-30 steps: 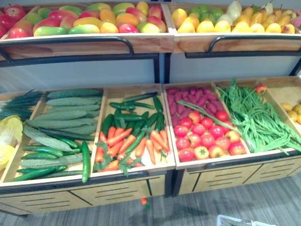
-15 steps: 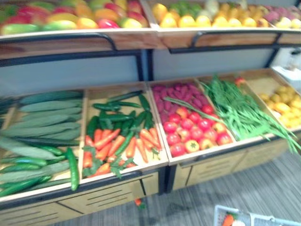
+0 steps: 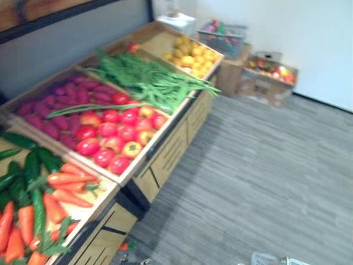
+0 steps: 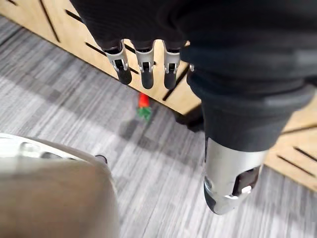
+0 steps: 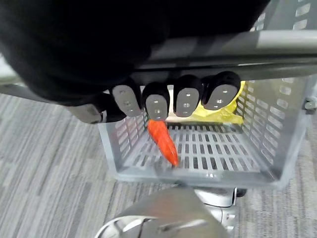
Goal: Pick vegetable in the basket
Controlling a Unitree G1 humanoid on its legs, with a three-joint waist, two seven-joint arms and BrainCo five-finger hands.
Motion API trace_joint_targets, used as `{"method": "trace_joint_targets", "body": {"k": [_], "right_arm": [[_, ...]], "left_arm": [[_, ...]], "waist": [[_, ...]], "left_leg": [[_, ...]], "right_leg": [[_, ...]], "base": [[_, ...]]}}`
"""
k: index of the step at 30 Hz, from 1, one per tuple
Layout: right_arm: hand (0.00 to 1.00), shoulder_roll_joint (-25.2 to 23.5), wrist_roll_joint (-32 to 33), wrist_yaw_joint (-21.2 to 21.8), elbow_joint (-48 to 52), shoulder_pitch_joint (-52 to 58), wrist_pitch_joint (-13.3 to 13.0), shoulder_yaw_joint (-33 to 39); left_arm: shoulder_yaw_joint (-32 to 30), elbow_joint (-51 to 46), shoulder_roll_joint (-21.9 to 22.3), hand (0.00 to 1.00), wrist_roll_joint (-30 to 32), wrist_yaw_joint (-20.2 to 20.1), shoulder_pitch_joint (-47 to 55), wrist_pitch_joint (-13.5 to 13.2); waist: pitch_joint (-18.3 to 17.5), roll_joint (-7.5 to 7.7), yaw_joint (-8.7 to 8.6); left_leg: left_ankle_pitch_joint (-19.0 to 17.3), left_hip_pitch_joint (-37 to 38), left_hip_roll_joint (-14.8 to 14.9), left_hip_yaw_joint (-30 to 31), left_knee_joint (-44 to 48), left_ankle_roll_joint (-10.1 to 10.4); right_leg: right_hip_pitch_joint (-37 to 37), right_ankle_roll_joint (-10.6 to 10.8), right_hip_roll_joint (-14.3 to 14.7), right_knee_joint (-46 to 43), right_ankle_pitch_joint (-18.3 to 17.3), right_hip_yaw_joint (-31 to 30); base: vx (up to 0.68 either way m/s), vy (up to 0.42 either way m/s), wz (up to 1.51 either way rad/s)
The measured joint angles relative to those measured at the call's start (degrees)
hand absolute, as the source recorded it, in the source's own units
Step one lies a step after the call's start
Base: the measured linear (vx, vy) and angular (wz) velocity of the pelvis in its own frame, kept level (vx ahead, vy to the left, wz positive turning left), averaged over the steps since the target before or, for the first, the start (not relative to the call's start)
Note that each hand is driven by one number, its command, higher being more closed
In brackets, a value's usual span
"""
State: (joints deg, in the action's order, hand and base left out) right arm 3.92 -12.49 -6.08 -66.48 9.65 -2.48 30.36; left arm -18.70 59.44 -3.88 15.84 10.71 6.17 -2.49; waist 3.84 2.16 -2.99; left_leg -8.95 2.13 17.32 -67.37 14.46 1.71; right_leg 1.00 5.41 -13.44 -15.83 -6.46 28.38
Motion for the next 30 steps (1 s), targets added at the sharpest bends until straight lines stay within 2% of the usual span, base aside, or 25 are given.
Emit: {"method": "trace_joint_targets", "body": {"k": [3,6,7,8,10,11,12,13,14,15,18,22,30], "right_arm": [[1.00,1.33,0.03,-0.19,0.03,0.19,-0.01,-2.20],[1.00,1.37,0.06,-0.19,0.35,0.66,-0.84,-6.29],[1.00,1.37,0.05,-0.16,0.35,0.68,-1.05,-6.67],[1.00,1.56,0.06,-0.20,0.43,0.62,-1.76,-7.42],[1.00,2.19,0.03,-0.40,0.48,0.34,-2.39,-8.67],[1.00,2.60,-0.04,-0.42,0.86,-0.27,-3.02,-9.01],[1.00,3.65,-0.04,-0.43,0.77,-1.29,-3.13,-9.25],[1.00,4.56,-0.07,-0.68,0.52,-2.50,-3.10,-9.38],[1.00,5.29,-0.33,-0.86,0.65,-3.28,-3.36,-9.42],[1.00,5.52,-0.76,-0.91,0.82,-3.36,-3.57,-9.42],[1.00,4.96,-0.99,-0.82,1.01,-3.42,-4.13,-9.29],[1.00,3.96,-0.99,-0.83,0.68,-3.74,-4.00,-8.20],[1.00,4.12,-0.97,-0.94,0.91,-2.28,-4.03,-8.93]], "left_arm": [[0.46,0.27,1.69,0.00,0.00,0.06,-1.81,0.00],[0.46,1.00,2.27,0.00,0.00,0.22,-2.66,0.05],[0.46,0.99,2.37,0.00,0.00,0.28,-2.65,0.05],[0.48,1.01,2.70,0.00,-0.01,0.30,-2.52,0.10],[0.31,0.59,3.22,0.00,-1.41,0.48,-2.38,-0.10],[0.52,-0.25,3.43,0.00,-1.95,0.47,-2.01,-0.23],[0.46,-0.34,3.99,0.00,-2.37,0.48,-2.04,-0.80],[0.47,-0.43,4.32,0.00,-2.59,0.49,-1.89,-1.28],[0.46,-0.41,4.27,0.00,-3.40,0.50,-1.87,-1.47],[0.38,-0.40,4.04,0.00,-3.83,0.49,-1.42,-1.97],[0.19,-0.57,3.62,0.00,-3.86,0.47,-1.35,-2.39],[-1.65,-0.86,3.07,0.00,-3.68,0.57,-1.42,-2.41],[0.46,0.03,2.50,0.00,-0.89,0.92,-1.19,-2.37]], "waist": [[0.03,-0.91,-0.19],[0.04,-1.41,-1.80],[0.16,-1.39,-1.68],[0.64,-1.48,-1.57],[1.49,-1.38,-1.11],[1.92,-0.73,-0.55],[2.26,-1.19,0.13],[2.50,-2.00,0.74],[2.83,-2.98,1.26],[2.82,-3.58,1.79],[2.72,-3.32,1.71],[3.15,-2.64,1.99],[2.42,-3.73,1.85]], "left_leg": [[1.00,0.05,2.67,-0.90,2.33,-0.16],[1.28,0.03,6.99,0.26,7.09,0.10],[1.33,0.12,7.94,0.63,8.35,0.19],[1.77,0.25,9.29,2.41,10.84,0.75],[3.86,-0.65,9.67,12.78,14.14,0.40],[3.23,-3.83,6.79,25.49,14.96,1.62],[0.94,-4.12,1.43,36.04,11.82,3.39],[-0.55,-4.01,-2.83,44.13,8.63,3.96],[-0.39,-3.57,-6.94,51.77,4.61,3.85],[-0.63,-2.75,-8.45,54.88,1.82,3.84],[-1.05,-2.03,-9.77,58.80,-1.20,4.50],[-1.50,-2.13,-11.19,58.08,-6.41,3.10],[-0.88,-0.18,-12.16,57.14,-9.96,2.85]], "right_leg": [[-0.58,0.11,2.83,5.26,-0.08,-0.44],[-2.81,-0.16,5.97,9.22,-0.23,-0.41],[-3.07,-0.37,6.41,9.43,-0.36,-0.52],[-3.50,-0.70,7.12,9.79,-0.55,-1.10],[-4.36,-1.25,7.25,9.75,-0.85,-4.26],[-4.45,-1.37,6.46,9.65,-0.92,-7.57],[-3.93,-1.31,5.61,9.51,-0.71,-10.67],[-3.17,-1.18,5.33,9.37,-0.22,-13.37],[-2.34,-0.87,5.66,9.42,0.19,-16.41],[-1.58,-0.69,6.72,9.66,0.26,-18.78],[-1.05,0.46,7.07,13.15,2.69,-20.70],[-0.22,1.40,6.46,18.40,7.66,-22.49],[-0.16,2.18,6.24,18.98,8.25,-22.74]], "base": [[-0.06,-0.271,-0.66],[-0.09,-0.148,-0.19],[-0.14,-0.134,-0.24],[-0.15,-0.091,-0.43],[-0.14,-0.084,-0.63],[-0.09,-0.015,-0.96],[-0.11,0.078,-1.31],[-0.11,0.164,-1.49],[-0.16,0.207,-1.47],[-0.11,0.166,-1.07],[-0.02,0.101,-0.39],[-0.04,0.096,-0.18],[0.04,0.023,-0.07]]}}
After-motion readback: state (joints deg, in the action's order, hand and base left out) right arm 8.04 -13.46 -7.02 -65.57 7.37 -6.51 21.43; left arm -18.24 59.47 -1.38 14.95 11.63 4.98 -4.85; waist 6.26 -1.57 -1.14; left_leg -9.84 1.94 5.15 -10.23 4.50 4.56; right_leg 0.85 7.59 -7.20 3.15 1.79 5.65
